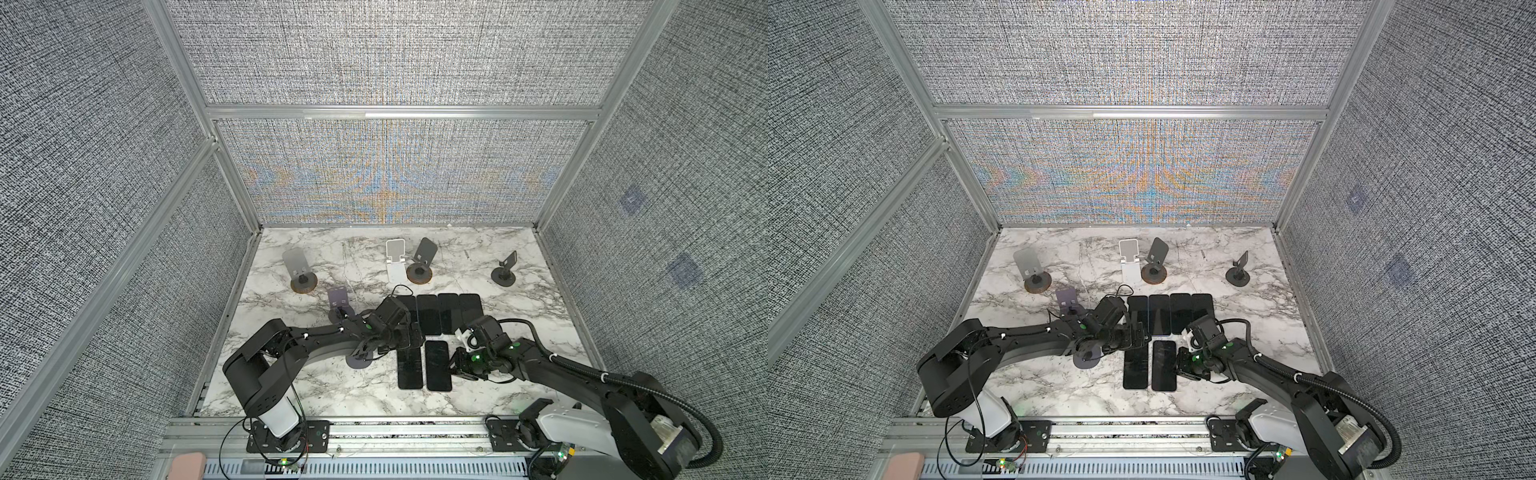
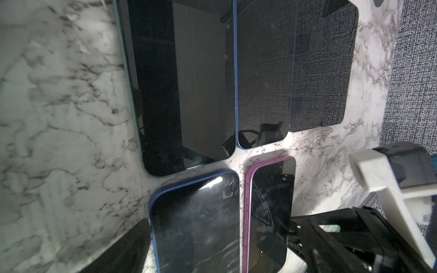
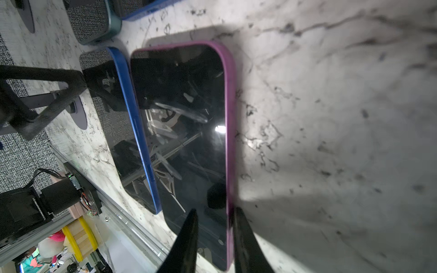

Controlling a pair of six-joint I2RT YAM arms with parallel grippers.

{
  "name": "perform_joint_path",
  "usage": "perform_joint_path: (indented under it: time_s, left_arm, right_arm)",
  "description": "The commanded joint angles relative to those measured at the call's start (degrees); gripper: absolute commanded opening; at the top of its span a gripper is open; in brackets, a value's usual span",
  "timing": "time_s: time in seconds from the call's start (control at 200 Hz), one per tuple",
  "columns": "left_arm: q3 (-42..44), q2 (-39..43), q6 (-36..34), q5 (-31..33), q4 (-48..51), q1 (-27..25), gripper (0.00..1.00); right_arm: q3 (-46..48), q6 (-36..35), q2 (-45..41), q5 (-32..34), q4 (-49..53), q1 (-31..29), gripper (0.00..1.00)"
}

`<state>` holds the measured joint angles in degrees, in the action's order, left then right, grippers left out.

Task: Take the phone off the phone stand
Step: 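Open the right gripper to release the purple-edged phone flat on the table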

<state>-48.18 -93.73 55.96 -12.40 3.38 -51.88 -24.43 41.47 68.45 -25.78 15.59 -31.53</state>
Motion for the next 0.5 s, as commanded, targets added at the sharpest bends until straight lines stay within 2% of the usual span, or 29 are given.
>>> perform_joint_path:
  time_s: [0.0,0.33,0.495]
  left_arm:
    - [-0.08,0.31,0.52,-0.05,-0.88,-0.07,0.99]
    - [-1.07,2.57,-0.93,2.64,3.33,-0.07,0.99]
    - [-2.91,4.85,-3.19,5.23,7.49,-0.07,0.99]
  right_arm:
    - [-0.68,-0.29,0.6,0.16,-1.68,-0.03,0.26]
    - [-1.25,0.25,0.75,-0.51,-3.2,-0.02,0.26]
    - [-3.18,-1.32,-2.02,1.36,1.57,0.0,0.31]
